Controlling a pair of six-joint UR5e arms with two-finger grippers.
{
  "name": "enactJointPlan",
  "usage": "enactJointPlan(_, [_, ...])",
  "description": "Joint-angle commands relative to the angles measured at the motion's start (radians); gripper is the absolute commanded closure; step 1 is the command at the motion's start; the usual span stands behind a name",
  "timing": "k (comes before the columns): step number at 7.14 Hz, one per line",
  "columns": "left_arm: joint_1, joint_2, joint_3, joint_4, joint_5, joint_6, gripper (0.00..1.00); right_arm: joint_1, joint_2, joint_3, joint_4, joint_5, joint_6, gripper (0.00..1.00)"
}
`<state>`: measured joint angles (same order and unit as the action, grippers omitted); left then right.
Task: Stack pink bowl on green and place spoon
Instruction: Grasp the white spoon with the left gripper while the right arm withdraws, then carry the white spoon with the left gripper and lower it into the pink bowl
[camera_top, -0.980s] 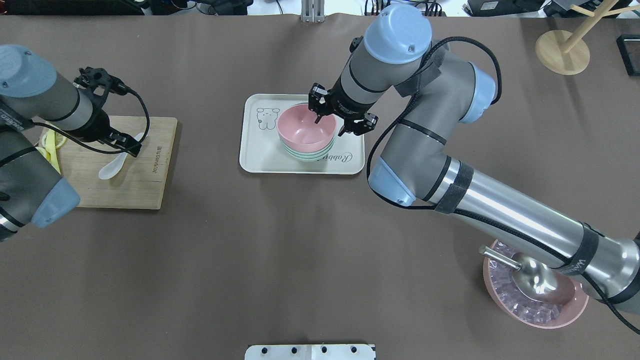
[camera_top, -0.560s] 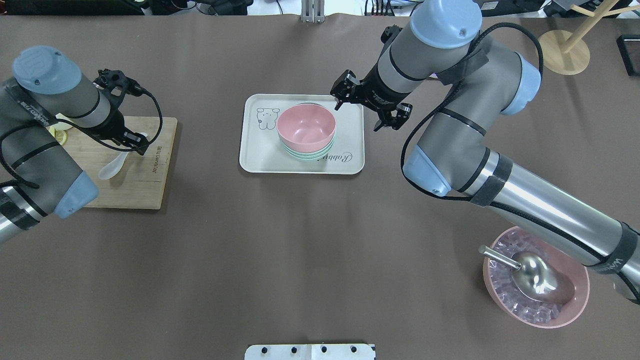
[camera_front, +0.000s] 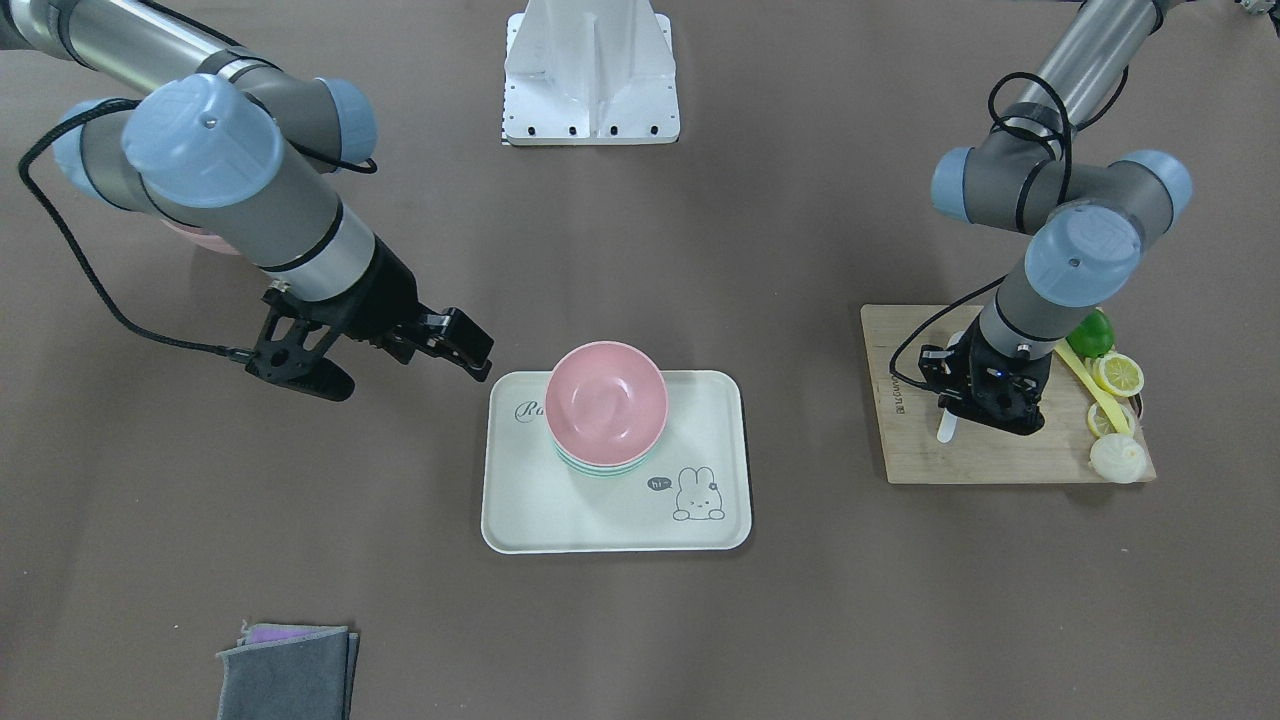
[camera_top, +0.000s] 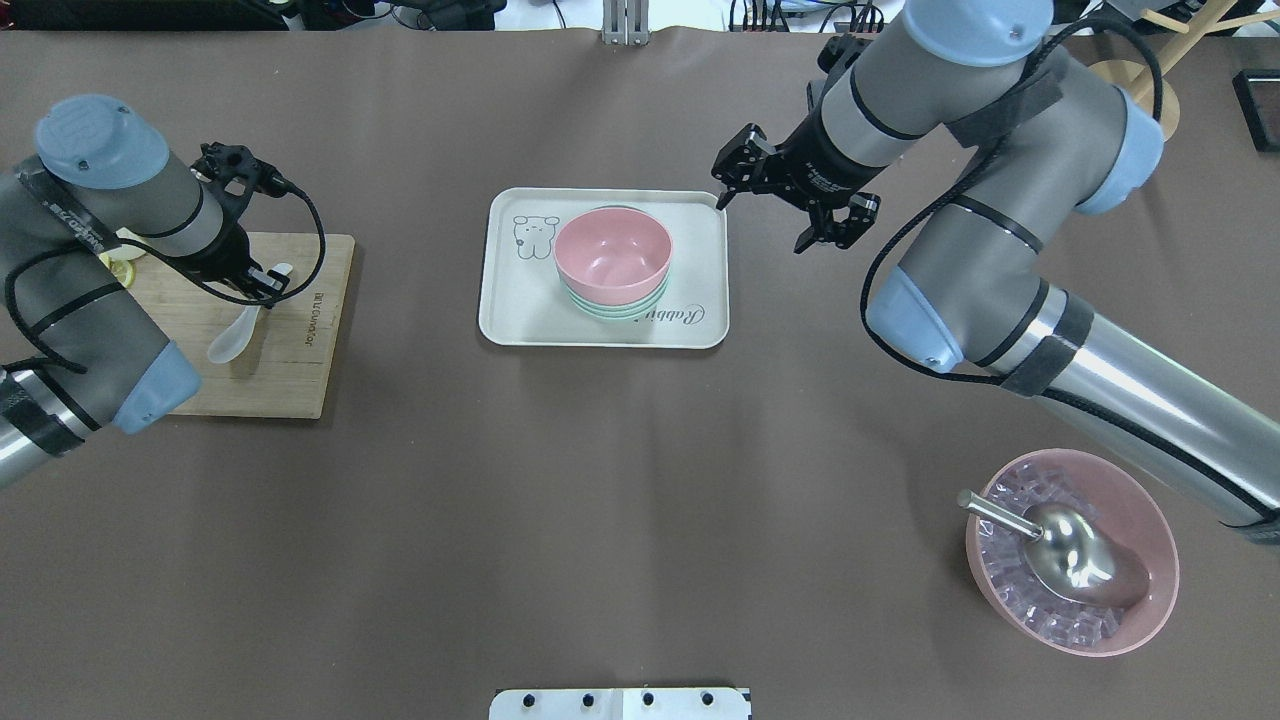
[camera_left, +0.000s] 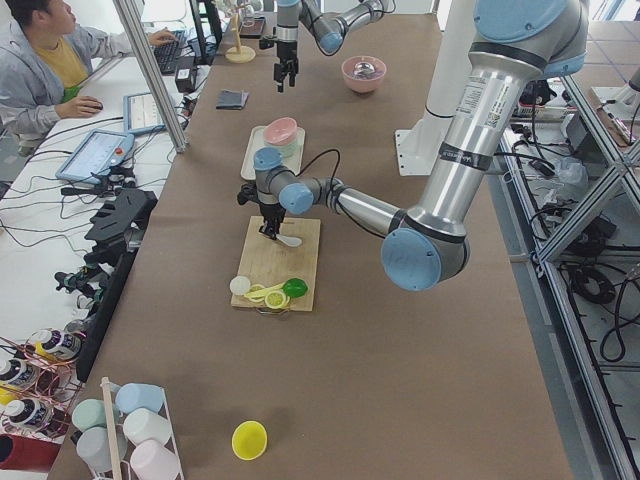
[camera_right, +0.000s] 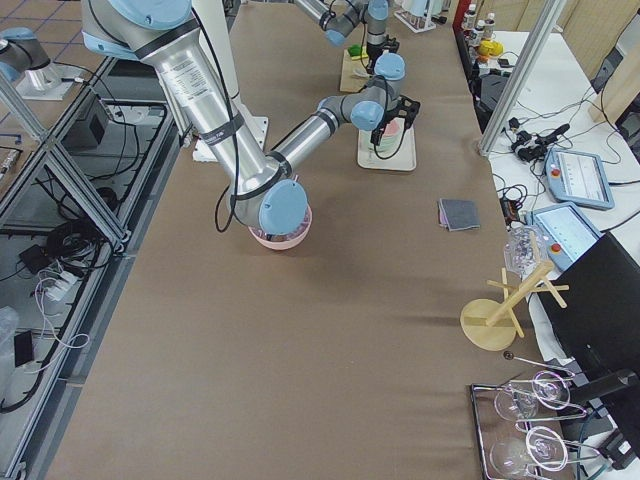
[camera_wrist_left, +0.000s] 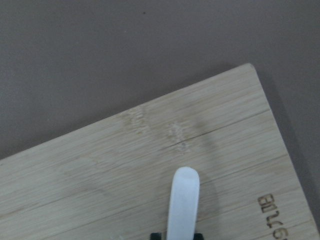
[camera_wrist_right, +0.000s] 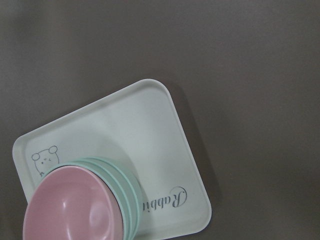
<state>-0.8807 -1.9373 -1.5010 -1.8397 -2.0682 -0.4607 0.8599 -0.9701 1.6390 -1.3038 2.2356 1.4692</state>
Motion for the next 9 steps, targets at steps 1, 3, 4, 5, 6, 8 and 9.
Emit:
enactJointPlan(1, [-0.009,-0.075,-0.01,0.055,-0.047,-0.022,1.0,0.106,-0.117,0.056,-0.005,0.102,-0.149,0.0])
enactJointPlan(3, [-0.008,-0.202,-0.04,0.088,-0.095,-0.213,1.0,0.168,-0.256,0.053,0.003,0.125,-0.386,0.0])
enactJointPlan(4, [0.003,-0.292,-0.031,0.112,-0.095,-0.319,1.0,0.191,-0.309,0.045,0.003,0.125,-0.503,0.0])
enactJointPlan(5, [0.023,-0.375,-0.003,0.126,-0.095,-0.387,1.0,0.214,-0.346,0.038,0.001,0.125,-0.586,0.0])
enactJointPlan(6, [0.049,-0.441,0.025,0.125,-0.089,-0.427,1.0,0.234,-0.364,0.025,-0.002,0.127,-0.639,0.0])
enactJointPlan(8, [0.119,-0.602,0.146,0.114,-0.07,-0.576,1.0,0.248,-0.377,0.004,0.004,0.127,-0.676,0.0])
enactJointPlan(9, [0.133,-0.614,0.142,0.109,-0.055,-0.608,1.0,0.252,-0.375,-0.005,0.004,0.127,-0.682,0.0])
